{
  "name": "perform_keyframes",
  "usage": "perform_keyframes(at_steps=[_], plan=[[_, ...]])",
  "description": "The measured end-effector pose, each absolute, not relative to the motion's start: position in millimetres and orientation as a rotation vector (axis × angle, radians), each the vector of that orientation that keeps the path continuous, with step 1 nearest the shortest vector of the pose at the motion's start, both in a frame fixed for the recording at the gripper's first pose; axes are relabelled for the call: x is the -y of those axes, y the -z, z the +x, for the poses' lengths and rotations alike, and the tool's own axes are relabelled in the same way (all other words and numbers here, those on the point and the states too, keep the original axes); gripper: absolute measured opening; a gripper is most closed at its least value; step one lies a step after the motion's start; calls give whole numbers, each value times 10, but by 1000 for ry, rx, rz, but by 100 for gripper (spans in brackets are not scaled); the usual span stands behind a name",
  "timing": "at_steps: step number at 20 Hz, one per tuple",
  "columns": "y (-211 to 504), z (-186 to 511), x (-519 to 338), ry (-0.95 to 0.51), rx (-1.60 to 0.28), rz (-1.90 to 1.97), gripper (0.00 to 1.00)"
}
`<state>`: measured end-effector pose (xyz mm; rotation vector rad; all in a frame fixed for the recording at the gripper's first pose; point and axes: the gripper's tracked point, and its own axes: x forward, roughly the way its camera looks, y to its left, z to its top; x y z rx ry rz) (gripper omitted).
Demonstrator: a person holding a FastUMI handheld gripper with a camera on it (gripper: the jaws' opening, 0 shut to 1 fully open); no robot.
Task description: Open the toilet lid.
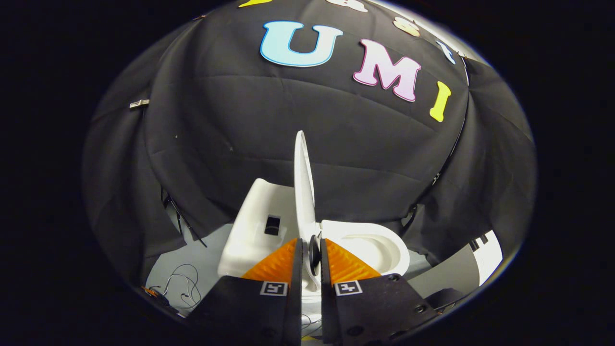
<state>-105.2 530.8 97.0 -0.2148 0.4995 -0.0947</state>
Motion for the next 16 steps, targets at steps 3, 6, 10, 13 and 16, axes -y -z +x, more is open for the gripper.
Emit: perform_keyframes(at_steps=[3,6,10,13,16], plan=[[-986,-1075,-5466,18,-510,-156,41],[-1154,-1046,-5500,-19,-480,-154,78],[-1375,-1029,-5455,-38,-404,-203,90],[-1554,-1037,-5404,-47,-364,-198,90],[-1684,-1056,-5426,-102,-350,-157,90]])
